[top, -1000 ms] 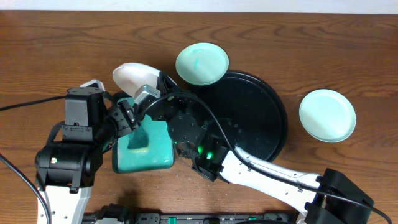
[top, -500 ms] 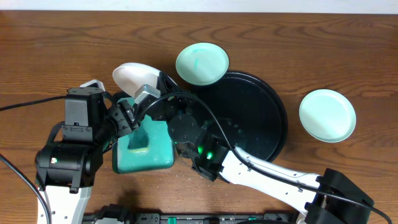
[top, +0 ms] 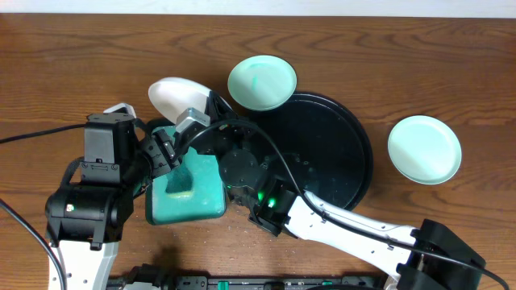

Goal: Clean dirty plates on tray and stack at the side
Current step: 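Carry the white plate right and stack it on the green plate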

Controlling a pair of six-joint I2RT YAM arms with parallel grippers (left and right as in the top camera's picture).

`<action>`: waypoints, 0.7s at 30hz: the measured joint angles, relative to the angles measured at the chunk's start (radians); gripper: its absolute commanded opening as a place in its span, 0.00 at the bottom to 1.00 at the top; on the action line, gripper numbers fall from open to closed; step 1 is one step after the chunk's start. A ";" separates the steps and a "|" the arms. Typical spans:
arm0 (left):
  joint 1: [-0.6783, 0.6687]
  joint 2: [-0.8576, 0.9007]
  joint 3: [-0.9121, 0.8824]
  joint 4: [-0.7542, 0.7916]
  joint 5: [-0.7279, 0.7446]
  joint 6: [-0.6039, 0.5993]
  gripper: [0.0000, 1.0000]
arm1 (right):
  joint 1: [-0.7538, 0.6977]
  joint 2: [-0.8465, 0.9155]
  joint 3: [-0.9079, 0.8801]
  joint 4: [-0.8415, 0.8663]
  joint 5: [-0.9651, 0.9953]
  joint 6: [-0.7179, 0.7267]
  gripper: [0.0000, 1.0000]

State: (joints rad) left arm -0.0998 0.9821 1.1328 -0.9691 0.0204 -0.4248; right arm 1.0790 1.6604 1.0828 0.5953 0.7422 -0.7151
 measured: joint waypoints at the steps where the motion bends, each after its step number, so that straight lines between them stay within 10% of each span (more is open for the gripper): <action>1: 0.000 0.000 0.000 0.000 0.000 0.000 0.81 | 0.002 -0.002 0.001 0.002 0.004 0.011 0.01; 21: 0.000 0.000 0.000 0.000 0.000 0.000 0.81 | 0.019 -0.008 0.001 -0.098 -0.008 0.016 0.01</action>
State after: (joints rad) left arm -0.0998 0.9821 1.1328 -0.9691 0.0204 -0.4248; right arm 1.0985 1.6527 1.0840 0.4969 0.7338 -0.6994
